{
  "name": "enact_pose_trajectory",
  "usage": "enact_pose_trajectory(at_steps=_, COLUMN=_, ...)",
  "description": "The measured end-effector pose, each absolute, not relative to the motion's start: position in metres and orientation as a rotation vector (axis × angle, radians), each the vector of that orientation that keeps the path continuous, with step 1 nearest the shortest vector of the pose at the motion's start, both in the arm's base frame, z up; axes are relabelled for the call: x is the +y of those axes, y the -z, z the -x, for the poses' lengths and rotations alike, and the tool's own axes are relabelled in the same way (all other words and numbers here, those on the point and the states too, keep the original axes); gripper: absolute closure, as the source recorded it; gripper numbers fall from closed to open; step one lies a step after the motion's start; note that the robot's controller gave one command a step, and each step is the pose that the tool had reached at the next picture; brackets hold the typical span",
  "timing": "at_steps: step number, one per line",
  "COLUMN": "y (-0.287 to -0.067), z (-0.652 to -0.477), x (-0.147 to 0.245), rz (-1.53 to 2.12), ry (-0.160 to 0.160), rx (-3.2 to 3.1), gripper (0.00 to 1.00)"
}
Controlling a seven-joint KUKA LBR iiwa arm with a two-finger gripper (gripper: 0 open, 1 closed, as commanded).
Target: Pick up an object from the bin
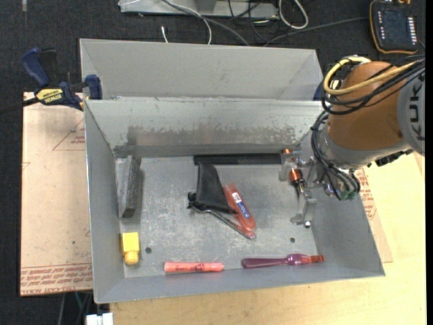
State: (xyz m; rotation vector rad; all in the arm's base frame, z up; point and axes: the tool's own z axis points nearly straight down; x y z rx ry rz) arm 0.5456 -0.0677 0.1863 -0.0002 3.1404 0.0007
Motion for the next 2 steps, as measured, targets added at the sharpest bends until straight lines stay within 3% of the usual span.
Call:
enact_pose_trajectory(at_steps=1, y=-0.068, z=-0.543, x=0.021, rz=-0.192, ry=-0.007, rx=3.137, gripper=0.00)
enact_pose_trajectory(at_steps=2, y=-0.127, z=-0.564, x=0.041, rz=0.039, ry=0.002, rx=3.125, gripper=0.00)
